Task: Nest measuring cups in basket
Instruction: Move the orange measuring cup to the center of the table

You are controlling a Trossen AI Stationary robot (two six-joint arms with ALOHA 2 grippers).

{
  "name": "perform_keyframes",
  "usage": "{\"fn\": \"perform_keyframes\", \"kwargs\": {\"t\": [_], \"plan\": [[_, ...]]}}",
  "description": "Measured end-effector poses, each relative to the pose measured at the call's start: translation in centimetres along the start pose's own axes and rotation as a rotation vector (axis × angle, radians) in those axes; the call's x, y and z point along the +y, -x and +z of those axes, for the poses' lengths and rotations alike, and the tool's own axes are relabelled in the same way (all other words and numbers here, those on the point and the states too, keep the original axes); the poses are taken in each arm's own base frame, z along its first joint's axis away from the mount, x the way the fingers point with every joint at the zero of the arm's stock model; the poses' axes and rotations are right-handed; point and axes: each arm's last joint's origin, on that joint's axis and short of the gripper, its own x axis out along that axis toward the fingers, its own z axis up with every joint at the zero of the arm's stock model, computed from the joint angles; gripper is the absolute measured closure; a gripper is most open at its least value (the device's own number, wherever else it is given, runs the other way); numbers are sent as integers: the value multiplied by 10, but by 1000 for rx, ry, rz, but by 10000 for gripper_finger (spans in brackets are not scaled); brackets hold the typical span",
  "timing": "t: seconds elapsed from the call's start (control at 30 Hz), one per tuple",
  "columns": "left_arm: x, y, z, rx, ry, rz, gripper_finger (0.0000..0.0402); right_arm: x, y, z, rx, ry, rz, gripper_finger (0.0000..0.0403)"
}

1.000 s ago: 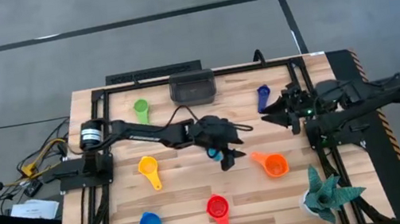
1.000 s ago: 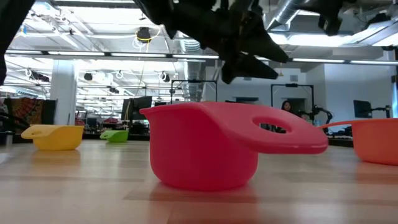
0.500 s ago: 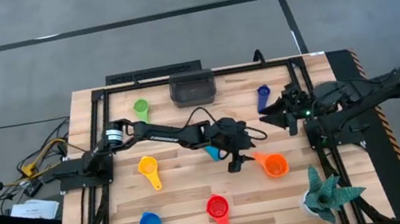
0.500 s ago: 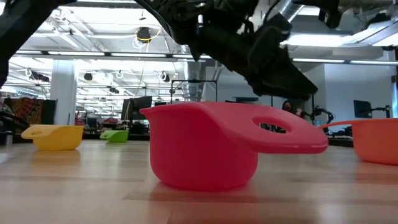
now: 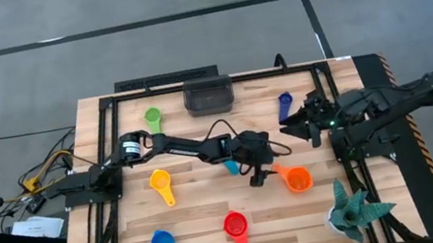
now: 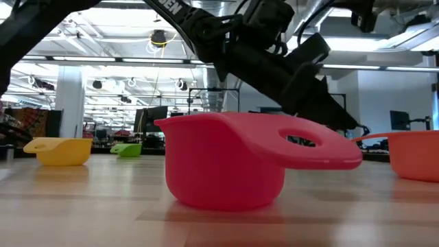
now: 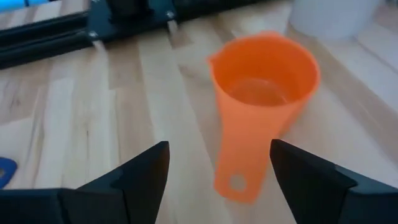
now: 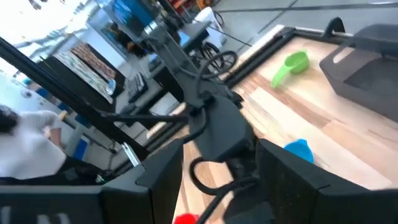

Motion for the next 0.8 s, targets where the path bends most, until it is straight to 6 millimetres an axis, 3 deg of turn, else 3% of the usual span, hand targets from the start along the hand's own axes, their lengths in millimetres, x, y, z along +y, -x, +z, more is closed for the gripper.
{"fn": "perform_keyframes", "kwargs": {"t": [0.33,0.57,0.8], "plan": [[39,8,-3,-55,461,5,132,-1,19,8,-53,-81,52,178],[30,-9,-27,-13,586,-69,132,-1,19,8,-54,-91,52,179],[28,-8,-22,-33,598,-148,132,-1,19,8,-49,-124,52,179]]}}
